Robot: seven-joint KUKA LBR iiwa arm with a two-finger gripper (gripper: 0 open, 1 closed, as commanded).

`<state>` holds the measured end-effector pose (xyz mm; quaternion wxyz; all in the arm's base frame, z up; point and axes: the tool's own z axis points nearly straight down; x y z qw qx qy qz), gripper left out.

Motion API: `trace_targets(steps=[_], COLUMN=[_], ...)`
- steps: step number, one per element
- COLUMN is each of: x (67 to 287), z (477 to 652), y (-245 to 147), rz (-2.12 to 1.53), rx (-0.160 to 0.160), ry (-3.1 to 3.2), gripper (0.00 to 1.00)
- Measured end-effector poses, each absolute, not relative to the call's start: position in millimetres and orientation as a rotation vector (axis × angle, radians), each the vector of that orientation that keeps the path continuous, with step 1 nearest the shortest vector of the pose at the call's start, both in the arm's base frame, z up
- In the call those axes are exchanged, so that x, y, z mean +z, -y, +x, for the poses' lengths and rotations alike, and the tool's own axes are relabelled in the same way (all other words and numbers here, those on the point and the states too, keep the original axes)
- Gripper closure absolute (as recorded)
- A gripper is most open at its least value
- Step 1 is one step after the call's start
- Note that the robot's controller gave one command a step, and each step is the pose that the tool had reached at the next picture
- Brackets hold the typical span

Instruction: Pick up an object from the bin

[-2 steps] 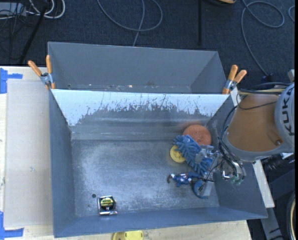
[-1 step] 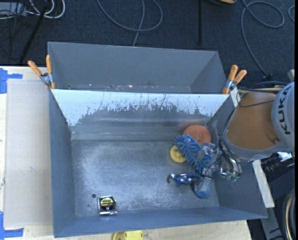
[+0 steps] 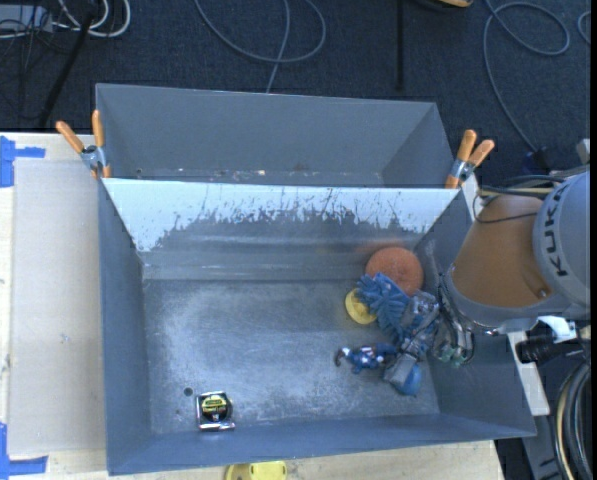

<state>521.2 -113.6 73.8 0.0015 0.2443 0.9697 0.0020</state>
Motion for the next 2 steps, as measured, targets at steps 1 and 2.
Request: trace_targets(steps=[1, 2], x=[57.9, 58.6], z=[525.5, 525.3], y=[122.3, 122.0], rz=[0.782, 0.785], rx=[0.003, 0.003], ry=[-3.023, -3.023], gripper=[1.0, 1.0])
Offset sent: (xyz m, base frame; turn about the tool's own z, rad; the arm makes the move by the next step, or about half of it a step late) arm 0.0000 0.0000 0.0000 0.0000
